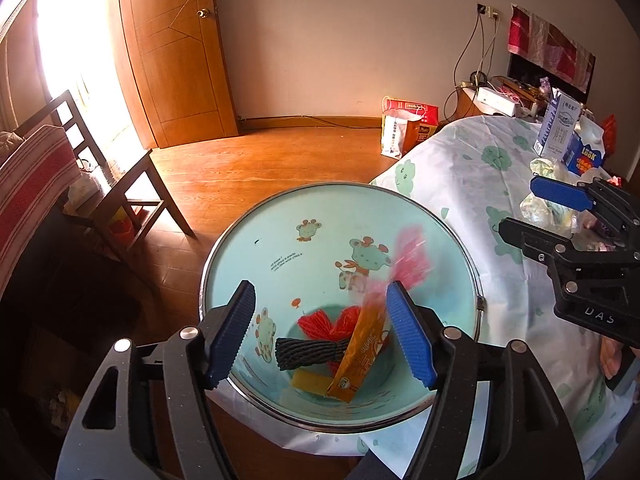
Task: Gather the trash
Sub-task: 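Open both tools to drop the orange wrapper and pink bag into the bucket, then grasp the clear plastic bag with the left tool while the right tool grasps the purple foil wrapper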
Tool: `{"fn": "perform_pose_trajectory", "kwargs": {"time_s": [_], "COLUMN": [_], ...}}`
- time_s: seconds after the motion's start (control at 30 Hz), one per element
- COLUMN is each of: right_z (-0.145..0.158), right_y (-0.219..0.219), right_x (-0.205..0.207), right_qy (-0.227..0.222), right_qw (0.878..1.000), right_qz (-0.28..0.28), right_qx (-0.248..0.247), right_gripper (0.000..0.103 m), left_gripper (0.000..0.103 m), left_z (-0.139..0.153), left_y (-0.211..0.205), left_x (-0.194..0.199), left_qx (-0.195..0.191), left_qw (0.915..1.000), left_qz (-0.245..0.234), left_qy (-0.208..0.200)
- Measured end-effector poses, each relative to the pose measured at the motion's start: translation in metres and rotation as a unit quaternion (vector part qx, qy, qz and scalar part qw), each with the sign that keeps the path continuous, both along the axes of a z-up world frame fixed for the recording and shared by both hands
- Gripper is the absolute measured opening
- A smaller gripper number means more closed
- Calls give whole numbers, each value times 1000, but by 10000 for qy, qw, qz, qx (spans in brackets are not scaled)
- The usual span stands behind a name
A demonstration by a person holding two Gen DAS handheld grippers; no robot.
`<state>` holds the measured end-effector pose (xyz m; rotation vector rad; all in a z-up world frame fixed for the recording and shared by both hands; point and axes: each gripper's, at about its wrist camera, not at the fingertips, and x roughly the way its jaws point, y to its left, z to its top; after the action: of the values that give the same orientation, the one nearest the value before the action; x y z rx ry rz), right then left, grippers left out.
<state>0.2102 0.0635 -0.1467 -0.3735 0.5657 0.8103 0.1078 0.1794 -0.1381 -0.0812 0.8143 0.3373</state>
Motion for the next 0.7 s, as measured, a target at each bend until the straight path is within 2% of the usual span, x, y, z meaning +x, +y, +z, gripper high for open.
{"fn": "perform_pose_trajectory", "kwargs": {"time_s": [0.07,0.3,0.47,0.6,0.7], "right_z": [0,0,2,10,18], "right_y": [0,-2,-5,-15,-32], "right_x": [0,1,-2,-5,-11], "right_qy": [-15,-46,-184,-359,-320], "right_qw": [10000,10000,9997,9981,9971], "right_qz": [-10,-57,-142,-472,-644], "right_qx": [-4,16,43,171,256], "right_gripper": [65,68,71,73,73], "left_gripper": [72,73,79,81,81], "left_z": [0,-1,0,-1,0], "left_y": [1,1,-2,-9,-19], "left_x": [0,0,-1,1,4], "left_qx": [3,-1,17,6,-7], "left_qw": [10000,10000,10000,9999,9996], "left_qz": [14,8,-36,-124,-286], "left_qy": [11,7,-8,13,9]}}
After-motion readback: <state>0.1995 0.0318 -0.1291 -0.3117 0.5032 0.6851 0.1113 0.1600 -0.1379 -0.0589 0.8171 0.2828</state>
